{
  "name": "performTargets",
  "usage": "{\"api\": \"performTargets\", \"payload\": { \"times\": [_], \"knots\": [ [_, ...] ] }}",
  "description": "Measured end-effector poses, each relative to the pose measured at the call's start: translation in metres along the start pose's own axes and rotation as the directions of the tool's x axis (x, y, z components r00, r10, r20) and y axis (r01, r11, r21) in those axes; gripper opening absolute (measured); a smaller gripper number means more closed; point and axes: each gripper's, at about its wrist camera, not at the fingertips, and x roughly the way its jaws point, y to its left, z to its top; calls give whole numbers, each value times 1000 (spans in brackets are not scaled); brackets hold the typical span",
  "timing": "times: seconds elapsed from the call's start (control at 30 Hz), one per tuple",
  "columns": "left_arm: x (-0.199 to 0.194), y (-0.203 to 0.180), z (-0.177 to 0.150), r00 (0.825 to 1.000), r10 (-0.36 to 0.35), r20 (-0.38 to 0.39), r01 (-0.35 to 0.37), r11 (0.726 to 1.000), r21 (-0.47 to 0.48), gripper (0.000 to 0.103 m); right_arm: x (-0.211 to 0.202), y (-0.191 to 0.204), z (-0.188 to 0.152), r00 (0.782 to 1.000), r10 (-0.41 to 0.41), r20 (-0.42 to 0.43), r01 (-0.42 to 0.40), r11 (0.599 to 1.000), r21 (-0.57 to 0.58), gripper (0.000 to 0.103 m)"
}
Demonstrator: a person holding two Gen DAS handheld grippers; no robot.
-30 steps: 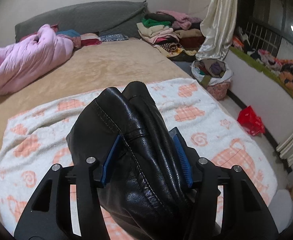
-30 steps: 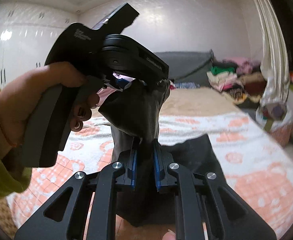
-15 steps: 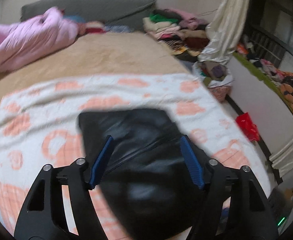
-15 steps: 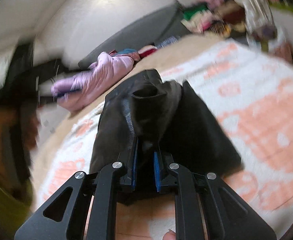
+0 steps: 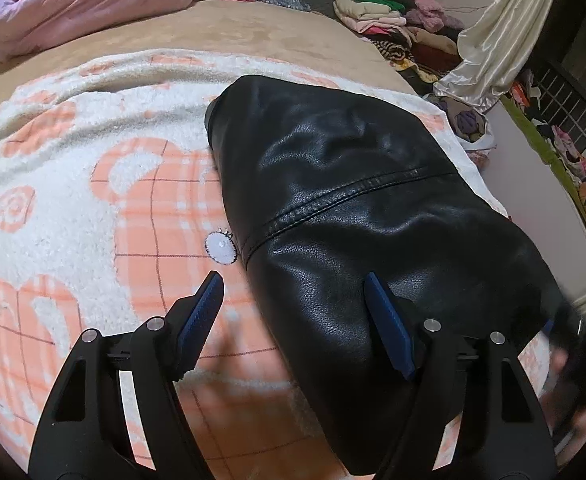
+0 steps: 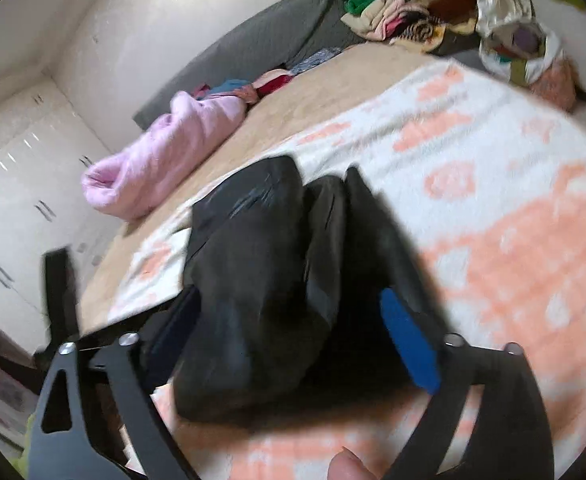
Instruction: Fold large clothes
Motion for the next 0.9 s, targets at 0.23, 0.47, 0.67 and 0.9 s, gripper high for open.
{"api": "performTargets", "payload": {
  "times": [0.23, 0.47, 0.67, 0.9],
  "knots": [
    [-12, 5, 5, 999, -41, 25, 41, 999, -36, 65, 8, 33, 36, 994, 102, -29, -106, 976, -188, 24],
    [1, -15, -5, 997, -80, -22, 80, 997, -5, 75, 2, -37, 18, 996, 95, 0, -94, 995, -31, 24],
    [19, -28, -20, 992, -110, -66, 109, 994, -18, 86, 35, -87, -10, 991, 116, -66, -106, 985, 136, 28],
    [26, -38, -24, 994, -89, -70, 90, 996, 7, 91, 31, -93, -14, 994, 78, -80, -64, 984, 167, 55]
  ]
}}
